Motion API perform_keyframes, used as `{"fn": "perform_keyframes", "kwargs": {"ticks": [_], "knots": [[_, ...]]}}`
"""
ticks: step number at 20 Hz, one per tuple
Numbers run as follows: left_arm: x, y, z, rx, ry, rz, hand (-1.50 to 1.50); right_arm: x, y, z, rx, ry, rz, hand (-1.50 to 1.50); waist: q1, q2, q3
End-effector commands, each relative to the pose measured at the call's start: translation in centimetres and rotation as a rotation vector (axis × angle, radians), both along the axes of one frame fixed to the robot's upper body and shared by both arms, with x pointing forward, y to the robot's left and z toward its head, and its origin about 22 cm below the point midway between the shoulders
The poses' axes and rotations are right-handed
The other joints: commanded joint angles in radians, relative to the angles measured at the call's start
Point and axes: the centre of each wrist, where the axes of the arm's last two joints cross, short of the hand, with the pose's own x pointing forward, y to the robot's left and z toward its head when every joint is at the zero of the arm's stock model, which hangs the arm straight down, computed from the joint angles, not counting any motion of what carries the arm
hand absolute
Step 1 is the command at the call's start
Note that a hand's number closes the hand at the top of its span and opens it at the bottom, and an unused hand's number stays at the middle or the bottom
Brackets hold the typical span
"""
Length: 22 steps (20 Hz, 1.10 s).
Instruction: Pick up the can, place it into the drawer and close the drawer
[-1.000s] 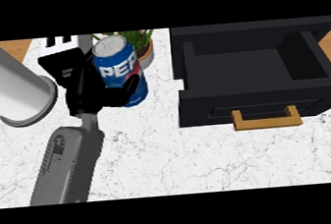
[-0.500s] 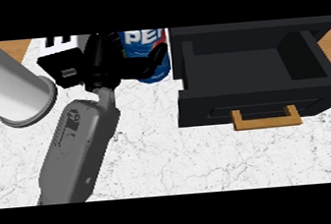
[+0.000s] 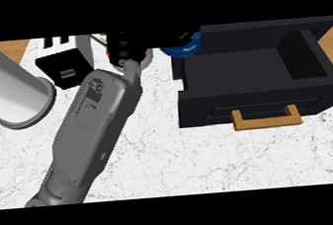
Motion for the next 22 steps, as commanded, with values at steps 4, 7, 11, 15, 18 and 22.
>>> {"fn": "perform_keyframes", "kwargs": {"ticks": [4, 7, 11, 15, 18, 22], "knots": [[2.2, -3.7, 2.9, 0.041, -0.002, 0.026, 1.50, 0.8, -0.3, -0.8, 0.003, -0.003, 0.013, -1.50, -0.014, 0.004, 0.001], [1.9, -3.9, 2.2, 0.032, 0.015, -0.003, 1.50, 0.0, 0.4, -0.8, -0.001, 0.000, 0.015, -1.50, -0.007, 0.000, 0.000], [2.7, -4.9, 0.8, 0.045, 0.010, -0.009, 1.50, 1.3, 0.1, -0.2, -0.011, -0.010, 0.015, -1.50, -0.017, 0.005, 0.000], [3.1, -6.3, 2.2, 0.056, 0.040, 0.022, 1.50, 1.4, 0.7, 0.3, -0.017, -0.029, 0.031, -1.50, -0.029, 0.008, 0.001], [2.9, -6.8, 1.4, 0.068, 0.032, 0.007, 1.50, 0.8, 0.4, -0.1, -0.022, -0.007, 0.029, -1.50, -0.034, 0.006, 0.001], [3.3, -6.9, 0.7, 0.054, 0.063, -0.006, 1.50, 2.2, 0.8, -0.2, -0.006, -0.011, 0.008, -1.50, -0.033, 0.010, 0.001]]}}
